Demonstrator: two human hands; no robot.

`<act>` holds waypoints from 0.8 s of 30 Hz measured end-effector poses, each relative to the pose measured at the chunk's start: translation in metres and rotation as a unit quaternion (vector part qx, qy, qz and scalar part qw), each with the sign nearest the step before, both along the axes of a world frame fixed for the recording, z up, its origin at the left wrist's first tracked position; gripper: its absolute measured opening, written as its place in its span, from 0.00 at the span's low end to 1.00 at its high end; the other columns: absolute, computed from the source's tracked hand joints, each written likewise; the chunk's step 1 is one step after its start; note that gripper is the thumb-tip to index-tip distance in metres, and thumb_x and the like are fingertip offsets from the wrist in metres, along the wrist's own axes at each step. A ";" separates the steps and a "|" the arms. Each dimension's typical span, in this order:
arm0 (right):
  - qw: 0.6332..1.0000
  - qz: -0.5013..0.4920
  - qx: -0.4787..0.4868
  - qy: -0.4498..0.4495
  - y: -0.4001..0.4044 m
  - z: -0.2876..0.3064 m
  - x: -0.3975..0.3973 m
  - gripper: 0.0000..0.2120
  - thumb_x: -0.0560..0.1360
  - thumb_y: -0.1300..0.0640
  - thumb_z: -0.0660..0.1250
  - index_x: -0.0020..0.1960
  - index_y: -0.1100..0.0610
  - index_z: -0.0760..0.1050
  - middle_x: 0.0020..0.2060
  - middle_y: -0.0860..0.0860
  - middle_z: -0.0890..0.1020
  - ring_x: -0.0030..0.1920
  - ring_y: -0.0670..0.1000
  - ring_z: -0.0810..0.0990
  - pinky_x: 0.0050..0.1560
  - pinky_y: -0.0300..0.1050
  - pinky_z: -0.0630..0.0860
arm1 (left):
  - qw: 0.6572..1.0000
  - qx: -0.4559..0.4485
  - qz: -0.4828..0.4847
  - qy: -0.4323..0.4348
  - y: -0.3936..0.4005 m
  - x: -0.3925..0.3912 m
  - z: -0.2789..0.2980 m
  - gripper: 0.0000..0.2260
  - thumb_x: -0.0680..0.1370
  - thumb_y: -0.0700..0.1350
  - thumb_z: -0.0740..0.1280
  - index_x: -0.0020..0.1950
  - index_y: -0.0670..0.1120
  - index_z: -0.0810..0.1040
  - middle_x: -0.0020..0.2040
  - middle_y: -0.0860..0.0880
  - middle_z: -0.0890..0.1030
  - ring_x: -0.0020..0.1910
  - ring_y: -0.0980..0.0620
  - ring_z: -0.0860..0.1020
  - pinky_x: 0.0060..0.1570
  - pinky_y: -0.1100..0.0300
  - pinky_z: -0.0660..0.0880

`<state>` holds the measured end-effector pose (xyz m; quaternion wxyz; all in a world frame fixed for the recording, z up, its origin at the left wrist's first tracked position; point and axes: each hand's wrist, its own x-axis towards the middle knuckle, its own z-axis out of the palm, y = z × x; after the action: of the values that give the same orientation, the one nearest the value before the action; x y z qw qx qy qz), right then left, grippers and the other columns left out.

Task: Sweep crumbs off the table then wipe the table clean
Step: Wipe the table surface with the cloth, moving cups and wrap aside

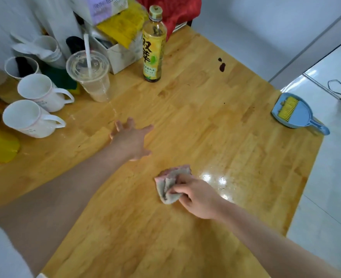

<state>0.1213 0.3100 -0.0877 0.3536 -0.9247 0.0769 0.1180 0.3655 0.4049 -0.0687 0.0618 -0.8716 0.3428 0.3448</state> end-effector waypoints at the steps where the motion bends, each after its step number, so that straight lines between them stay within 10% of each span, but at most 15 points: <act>1: 1.000 -0.003 0.019 -0.018 -0.015 0.000 -0.014 0.13 0.77 0.63 0.64 0.54 0.49 0.83 0.56 0.46 0.80 0.51 0.50 0.81 0.46 0.46 0.78 | 1.000 -0.005 0.005 0.002 0.002 0.002 -0.001 0.40 0.76 0.63 0.69 0.78 0.68 0.45 0.81 0.44 0.40 0.77 0.29 0.42 0.74 0.34 0.55; 4: 0.952 -0.298 -0.061 -0.012 -0.116 -0.007 -0.032 0.15 0.78 0.66 0.62 0.57 0.51 0.78 0.52 0.50 0.81 0.54 0.54 0.82 0.47 0.43 0.75 | 1.000 -0.017 0.016 0.001 0.005 0.002 -0.004 0.41 0.75 0.63 0.70 0.78 0.69 0.46 0.81 0.44 0.41 0.78 0.30 0.42 0.75 0.36 0.54; 7: 0.814 -0.578 -0.020 0.040 -0.184 -0.012 -0.037 0.20 0.75 0.68 0.54 0.59 0.52 0.77 0.40 0.58 0.77 0.31 0.58 0.78 0.28 0.46 0.71 | 0.999 0.000 0.029 -0.044 -0.001 -0.011 -0.002 0.40 0.77 0.59 0.69 0.79 0.67 0.46 0.81 0.43 0.43 0.78 0.31 0.43 0.74 0.37 0.58; 12: 0.982 -0.187 0.009 -0.022 -0.060 -0.003 -0.037 0.06 0.76 0.58 0.63 0.46 0.51 0.78 0.46 0.48 0.81 0.39 0.51 0.81 0.36 0.47 0.78 | 0.995 -0.070 0.031 -0.059 -0.037 -0.102 0.004 0.34 0.78 0.50 0.65 0.80 0.61 0.53 0.80 0.42 0.50 0.77 0.32 0.50 0.69 0.37 0.65; 15: 0.996 -0.068 -0.051 -0.001 -0.048 0.015 -0.087 0.16 0.74 0.38 0.60 0.39 0.47 0.78 0.46 0.41 0.80 0.46 0.42 0.80 0.44 0.41 0.76 | 0.998 -0.044 0.039 -0.018 -0.047 -0.144 0.001 0.34 0.78 0.51 0.65 0.80 0.61 0.51 0.80 0.42 0.44 0.77 0.31 0.47 0.69 0.34 0.64; 18: 0.982 -0.160 -0.095 -0.009 -0.129 0.022 -0.122 0.11 0.77 0.44 0.68 0.39 0.48 0.80 0.43 0.32 0.81 0.46 0.33 0.79 0.44 0.34 0.74 | 0.998 -0.010 0.061 0.023 -0.052 -0.168 -0.002 0.36 0.80 0.56 0.64 0.80 0.62 0.45 0.80 0.42 0.35 0.77 0.30 0.41 0.70 0.31 0.59; 21: 0.892 -0.444 -0.080 -0.002 -0.198 0.019 -0.145 0.04 0.77 0.56 0.70 0.43 0.50 0.79 0.50 0.45 0.82 0.51 0.48 0.82 0.45 0.38 0.75 | 0.998 -0.011 0.064 0.016 -0.057 -0.177 -0.003 0.39 0.78 0.61 0.66 0.80 0.63 0.42 0.80 0.41 0.34 0.77 0.28 0.39 0.70 0.28 0.55; 24: 0.918 -0.394 -0.026 -0.041 -0.174 0.012 -0.138 0.10 0.71 0.66 0.74 0.43 0.53 0.78 0.53 0.49 0.81 0.52 0.44 0.79 0.57 0.42 0.78 | 0.997 -0.009 0.069 0.018 -0.057 -0.174 -0.004 0.40 0.78 0.62 0.66 0.80 0.64 0.42 0.80 0.42 0.34 0.77 0.29 0.39 0.71 0.28 0.55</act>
<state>-0.0163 0.1361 -0.0757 0.3497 -0.8325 0.4238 -0.0706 0.1919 0.3479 -0.0725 0.0239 -0.8876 0.2860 0.3604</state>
